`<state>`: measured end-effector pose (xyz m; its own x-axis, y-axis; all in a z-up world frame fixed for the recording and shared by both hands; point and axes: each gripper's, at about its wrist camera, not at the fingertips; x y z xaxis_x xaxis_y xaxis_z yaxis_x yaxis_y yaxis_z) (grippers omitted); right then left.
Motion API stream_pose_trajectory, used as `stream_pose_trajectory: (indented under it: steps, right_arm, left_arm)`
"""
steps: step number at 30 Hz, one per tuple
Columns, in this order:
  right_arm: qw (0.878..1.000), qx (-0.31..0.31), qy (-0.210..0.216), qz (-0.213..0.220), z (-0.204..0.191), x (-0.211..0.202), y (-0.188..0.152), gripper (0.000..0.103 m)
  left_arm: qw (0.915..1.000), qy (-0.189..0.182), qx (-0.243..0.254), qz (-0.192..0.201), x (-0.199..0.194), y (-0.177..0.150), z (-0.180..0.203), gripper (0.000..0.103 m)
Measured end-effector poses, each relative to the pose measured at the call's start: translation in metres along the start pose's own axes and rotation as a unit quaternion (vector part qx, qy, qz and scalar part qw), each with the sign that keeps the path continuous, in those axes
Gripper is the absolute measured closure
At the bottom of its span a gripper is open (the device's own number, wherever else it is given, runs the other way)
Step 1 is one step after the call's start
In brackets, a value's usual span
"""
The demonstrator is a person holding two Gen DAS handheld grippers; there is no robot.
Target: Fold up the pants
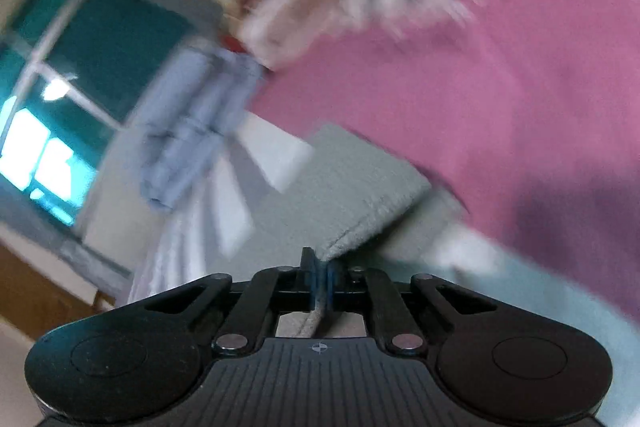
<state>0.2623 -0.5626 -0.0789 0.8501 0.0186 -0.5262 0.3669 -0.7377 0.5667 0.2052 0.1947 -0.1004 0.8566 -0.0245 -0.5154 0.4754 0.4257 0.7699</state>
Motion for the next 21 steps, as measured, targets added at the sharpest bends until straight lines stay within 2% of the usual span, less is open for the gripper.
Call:
stream_pose_trajectory:
  steps: [2,5,7,8,10,11,12,16,21]
  right_arm:
    - [1.000,-0.004,-0.019,0.001,-0.001,0.003,0.003,0.098]
    - [0.996,-0.012,-0.076,-0.054,0.008,0.033,-0.001,0.098]
    - [0.995,0.013,-0.066,-0.069,0.014,0.035,-0.004,0.097]
    - [0.996,0.022,-0.065,-0.061,0.014,0.029,-0.004,0.094]
    - [0.998,0.018,-0.064,-0.023,0.010,0.009,-0.007,0.062]
    - [0.998,0.013,-0.069,-0.002,0.007,-0.001,-0.009,0.059]
    - [0.997,0.011,-0.069,0.018,0.004,-0.012,-0.014,0.057]
    - [0.998,-0.008,-0.046,0.034,-0.017,-0.038,-0.042,0.057]
    - [0.997,-0.067,-0.024,0.031,-0.049,-0.047,-0.076,0.057]
  left_arm:
    - [1.0000,0.000,0.000,-0.001,0.000,0.000,0.000,0.006]
    - [1.0000,0.002,-0.001,-0.002,0.000,0.001,0.000,0.006]
    - [1.0000,0.001,0.000,-0.002,0.000,0.001,0.000,0.006]
    - [1.0000,0.001,0.000,-0.002,0.000,0.001,0.000,0.006]
    - [1.0000,0.000,-0.001,-0.001,0.000,0.001,0.000,0.006]
    - [1.0000,0.001,-0.001,-0.001,0.000,0.001,0.000,0.006]
    - [1.0000,0.000,-0.001,-0.001,0.000,0.001,0.000,0.006]
    - [0.9999,-0.004,-0.005,0.012,-0.008,0.005,-0.002,0.007]
    - [0.9984,-0.008,-0.020,0.053,-0.027,0.008,-0.011,0.012]
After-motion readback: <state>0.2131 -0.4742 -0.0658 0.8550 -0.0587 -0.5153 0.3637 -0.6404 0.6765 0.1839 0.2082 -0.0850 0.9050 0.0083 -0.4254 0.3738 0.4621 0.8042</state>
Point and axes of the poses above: each gripper's, at about its wrist camera, not at the fingertips, and x roughly the way its jaws point, z to its right, y to its top, and after that the axes turned 13 degrees about -y, right-handed
